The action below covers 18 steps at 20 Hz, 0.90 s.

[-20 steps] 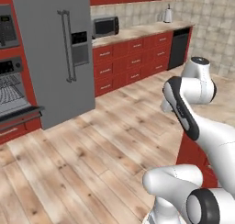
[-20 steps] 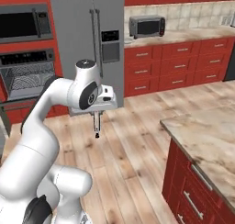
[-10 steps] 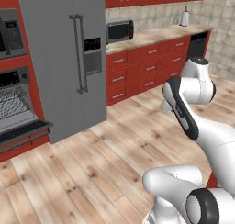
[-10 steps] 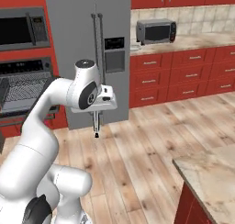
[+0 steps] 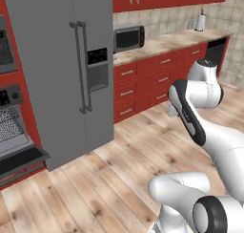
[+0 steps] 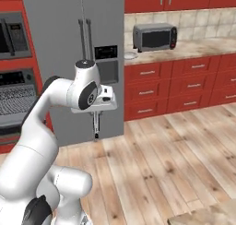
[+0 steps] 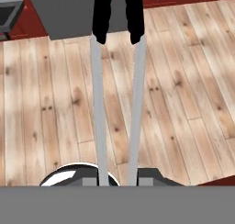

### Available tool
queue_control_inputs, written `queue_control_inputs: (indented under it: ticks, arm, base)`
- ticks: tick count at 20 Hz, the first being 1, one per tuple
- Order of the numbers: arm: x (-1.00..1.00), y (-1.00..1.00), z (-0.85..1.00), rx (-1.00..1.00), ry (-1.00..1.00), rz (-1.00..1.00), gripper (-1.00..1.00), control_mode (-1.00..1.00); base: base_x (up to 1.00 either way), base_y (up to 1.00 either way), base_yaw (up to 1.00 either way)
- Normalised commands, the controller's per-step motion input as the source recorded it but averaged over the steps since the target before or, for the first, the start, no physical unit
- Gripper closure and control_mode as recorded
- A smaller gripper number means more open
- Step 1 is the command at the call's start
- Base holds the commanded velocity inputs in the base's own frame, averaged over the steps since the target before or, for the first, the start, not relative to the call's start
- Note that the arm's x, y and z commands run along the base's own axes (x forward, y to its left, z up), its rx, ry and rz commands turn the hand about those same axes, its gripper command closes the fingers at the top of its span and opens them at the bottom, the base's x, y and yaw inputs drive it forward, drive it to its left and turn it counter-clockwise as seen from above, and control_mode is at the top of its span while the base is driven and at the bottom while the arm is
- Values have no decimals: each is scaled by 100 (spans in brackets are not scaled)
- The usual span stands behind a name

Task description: Pick up the tongs from the counter and place them near the plate next to the oven.

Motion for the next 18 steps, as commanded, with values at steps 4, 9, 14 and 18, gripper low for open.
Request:
queue_control_inputs:
  ticks: [4, 9, 14, 18]
  arm:
    - [0, 0, 0, 0, 0, 0, 100, 100]
    - [0, 0, 0, 0, 0, 0, 100, 100]
    - [0, 0, 0, 0, 0, 0, 100, 100]
    - [0, 0, 0, 0, 0, 0, 100, 100]
  base:
    - [100, -33, 3]
    - [100, -36, 5]
    - [100, -35, 9]
    - [100, -35, 11]
